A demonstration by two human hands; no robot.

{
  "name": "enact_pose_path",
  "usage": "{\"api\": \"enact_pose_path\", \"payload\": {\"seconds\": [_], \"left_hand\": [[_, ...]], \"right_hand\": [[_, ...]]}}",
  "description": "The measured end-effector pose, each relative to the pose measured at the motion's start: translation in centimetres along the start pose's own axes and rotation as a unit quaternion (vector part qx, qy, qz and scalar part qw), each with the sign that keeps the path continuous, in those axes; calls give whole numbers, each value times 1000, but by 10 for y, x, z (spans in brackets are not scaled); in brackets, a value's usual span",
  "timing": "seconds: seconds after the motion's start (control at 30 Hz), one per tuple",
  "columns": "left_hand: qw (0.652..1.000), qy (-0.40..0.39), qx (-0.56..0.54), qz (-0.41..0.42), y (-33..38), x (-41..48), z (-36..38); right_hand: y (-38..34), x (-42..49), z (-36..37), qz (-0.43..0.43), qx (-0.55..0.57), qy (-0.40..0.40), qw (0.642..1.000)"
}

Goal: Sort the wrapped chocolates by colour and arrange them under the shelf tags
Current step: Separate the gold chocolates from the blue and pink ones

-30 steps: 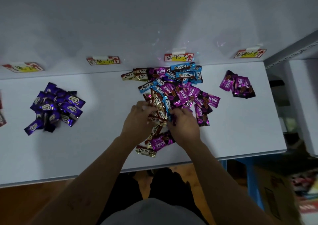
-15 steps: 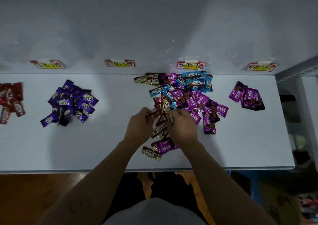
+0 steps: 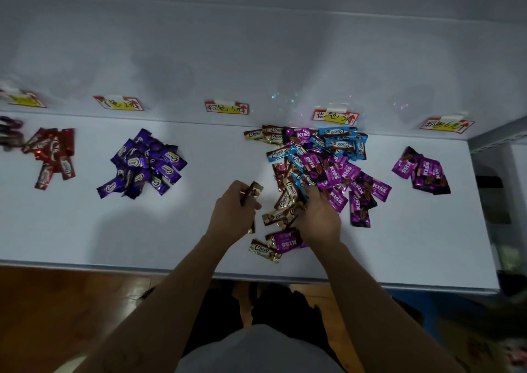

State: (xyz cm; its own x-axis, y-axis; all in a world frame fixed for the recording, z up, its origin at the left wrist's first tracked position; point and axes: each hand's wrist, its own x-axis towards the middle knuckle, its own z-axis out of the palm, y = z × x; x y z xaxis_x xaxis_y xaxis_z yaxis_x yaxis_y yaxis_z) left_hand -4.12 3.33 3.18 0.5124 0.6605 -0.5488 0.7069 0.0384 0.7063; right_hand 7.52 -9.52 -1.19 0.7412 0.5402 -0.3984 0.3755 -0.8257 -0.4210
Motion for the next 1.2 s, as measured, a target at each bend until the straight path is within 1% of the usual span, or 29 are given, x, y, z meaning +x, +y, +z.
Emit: {"api": "enact_pose_path", "payload": {"seconds": [0.1, 0.17, 0.23, 0.33, 0.4, 0.5, 0.67, 0.73, 0.77, 0.8, 0.83, 0.87, 0.93, 1.03, 1.1, 1.13, 1.2], "left_hand": [[1000, -2, -23, -6, -2, -7, -6], [999, 7, -41, -5, -3, -13, -10], [999, 20, -47, 6, -2, -20, -14], [999, 18, -48, 16, -2, -27, -21], [999, 4, -34, 28, -3, -32, -24], [999, -9, -23, 39, -7, -39, -28], [999, 31, -7, 36, -22, -43, -46], [998, 49, -6, 24, -28, -43, -57], [998, 58, -3, 20, -30, -44, -62], [998, 67, 2, 18, -32, -44, -66], [997, 75, 7, 20, -33, -45, -71], [996, 81, 9, 21, -34, -45, -75], [996, 87, 0, 24, -33, -44, -82], [995, 91, -9, 36, -30, -40, -93], [995, 92, -8, 40, -31, -38, -98], [995, 92, -7, 41, -32, -37, -100], [995, 92, -2, 43, -34, -35, -104]], "right_hand": [[-6, -10, -6, -40, 67, -4, 997], [-18, -20, -9, -63, 147, -14, 987], [-33, -30, -13, -58, 239, -40, 969], [-54, -41, -12, -52, 309, -45, 948], [-63, -45, -9, -40, 343, -31, 938], [-71, -49, -5, -26, 360, -24, 932], [-87, -50, 3, -29, 376, -21, 926], [-93, -47, 9, -46, 336, -22, 940], [-93, -43, 13, -68, 275, -31, 958], [-93, -40, 16, -96, 192, -45, 976], [-92, -39, 19, -119, 108, -60, 985], [-90, -38, 22, -134, 43, -68, 988], [-86, -38, 28, -145, -49, -66, 986], [-81, -41, 41, -143, -184, -73, 970], [-76, -46, 56, -157, -223, -80, 959], [-72, -49, 64, -169, -222, -67, 958], [-67, -52, 76, -180, -186, -16, 966]]}}
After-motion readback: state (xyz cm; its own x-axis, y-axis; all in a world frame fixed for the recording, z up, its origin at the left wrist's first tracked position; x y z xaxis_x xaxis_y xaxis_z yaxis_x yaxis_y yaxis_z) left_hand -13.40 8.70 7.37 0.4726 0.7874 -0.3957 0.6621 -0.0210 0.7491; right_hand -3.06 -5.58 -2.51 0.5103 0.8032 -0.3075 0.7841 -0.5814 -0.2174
